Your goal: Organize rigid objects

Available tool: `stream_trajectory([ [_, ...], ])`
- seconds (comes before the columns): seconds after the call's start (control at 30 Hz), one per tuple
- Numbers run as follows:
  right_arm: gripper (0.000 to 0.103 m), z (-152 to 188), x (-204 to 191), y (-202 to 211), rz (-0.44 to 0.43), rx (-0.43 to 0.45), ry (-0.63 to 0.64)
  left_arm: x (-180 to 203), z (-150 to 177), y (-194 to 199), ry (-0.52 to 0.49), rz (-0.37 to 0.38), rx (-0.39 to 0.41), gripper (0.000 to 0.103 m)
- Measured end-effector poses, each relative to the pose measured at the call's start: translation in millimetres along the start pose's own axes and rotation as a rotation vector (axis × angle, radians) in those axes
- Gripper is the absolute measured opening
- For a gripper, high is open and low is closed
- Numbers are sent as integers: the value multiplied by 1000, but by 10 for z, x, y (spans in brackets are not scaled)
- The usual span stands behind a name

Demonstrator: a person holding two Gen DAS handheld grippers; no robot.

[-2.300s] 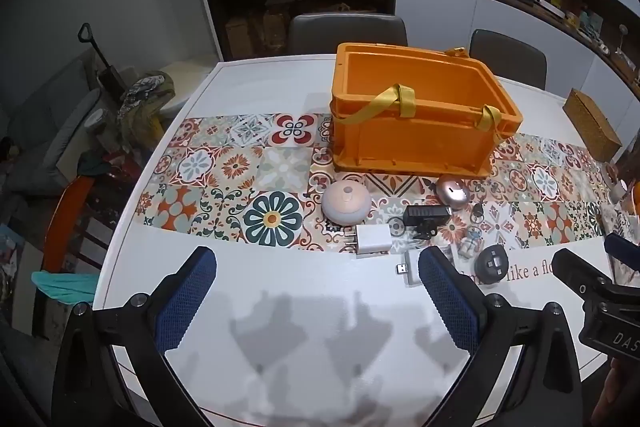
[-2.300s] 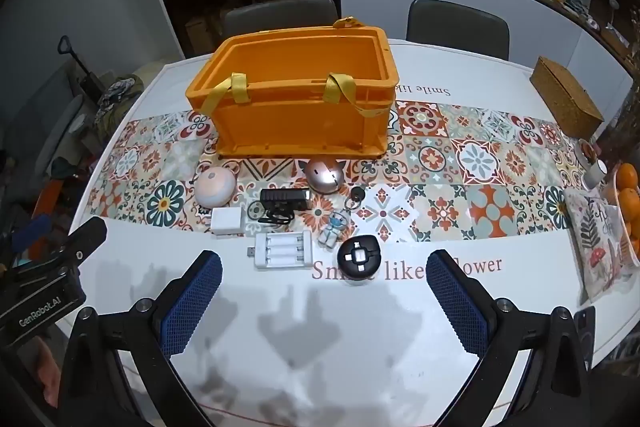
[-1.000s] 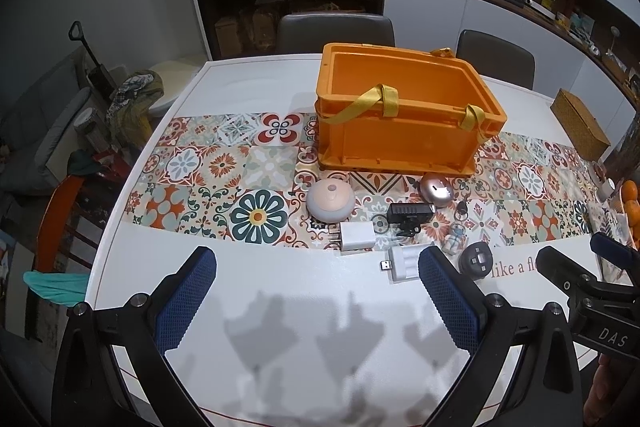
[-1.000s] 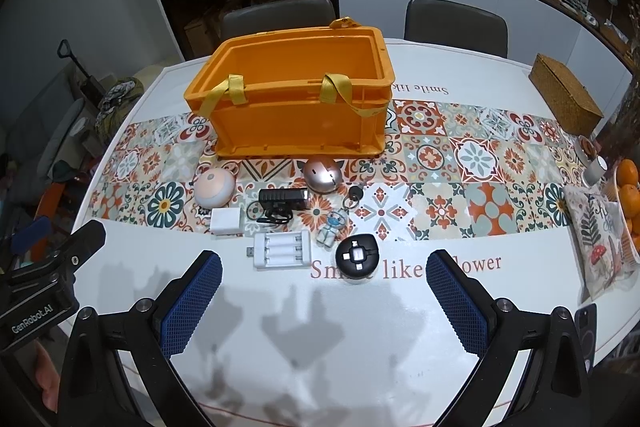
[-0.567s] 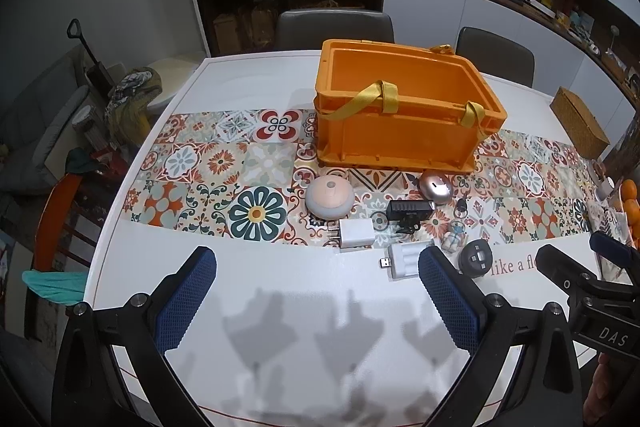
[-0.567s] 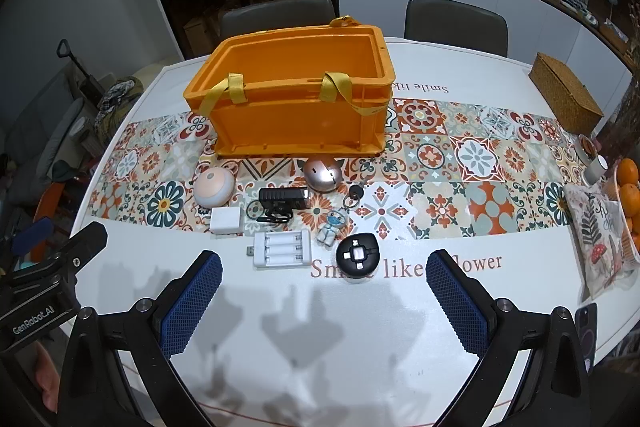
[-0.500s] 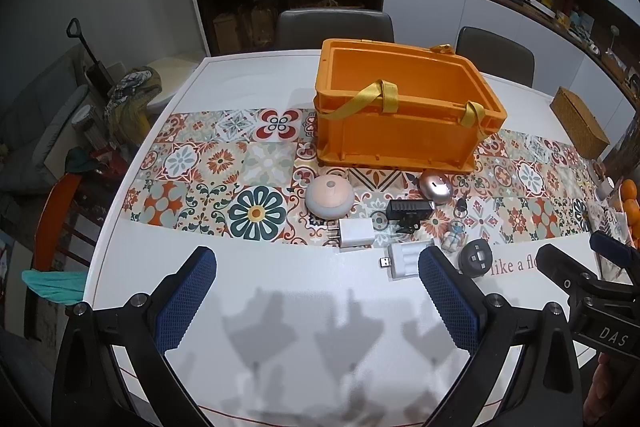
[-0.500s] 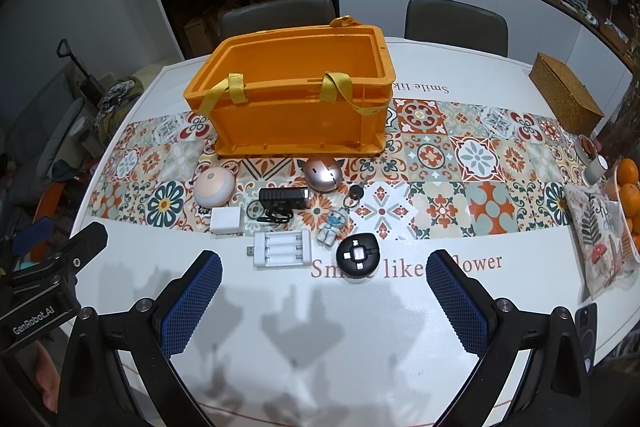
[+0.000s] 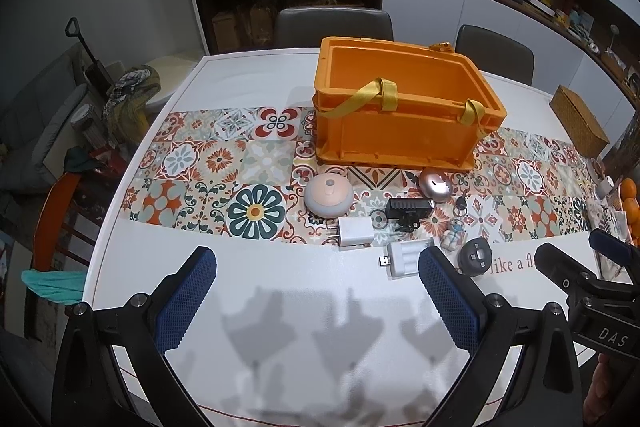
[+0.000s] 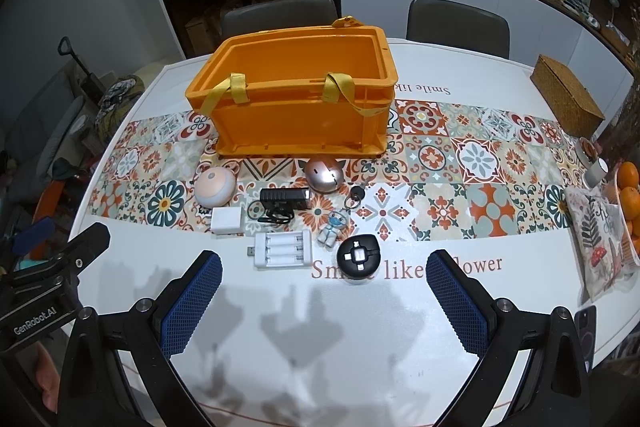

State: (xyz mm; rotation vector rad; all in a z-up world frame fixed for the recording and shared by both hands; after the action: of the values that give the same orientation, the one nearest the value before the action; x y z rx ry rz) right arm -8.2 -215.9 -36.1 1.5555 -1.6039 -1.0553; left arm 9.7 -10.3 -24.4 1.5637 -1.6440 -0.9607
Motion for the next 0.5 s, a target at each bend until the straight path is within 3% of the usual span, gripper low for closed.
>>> stream_trajectory([
  [0.5,103,-6,4,-22,0,-3,-1,-14,-10,-15,-2,1,-4,103],
])
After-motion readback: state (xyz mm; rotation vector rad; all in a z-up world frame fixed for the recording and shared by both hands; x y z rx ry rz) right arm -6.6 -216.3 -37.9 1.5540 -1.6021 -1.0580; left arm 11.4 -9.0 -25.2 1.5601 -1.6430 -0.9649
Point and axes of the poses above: each gripper's, at about its wrist camera, not at the fingertips, and y roughly against the way its jaws point, x to its right, z to its underside, the point moved 3 cm from there along -y, roughly the way its jaws point, and after that the axes turned 5 degrees about -x, right-handed, at the moved point
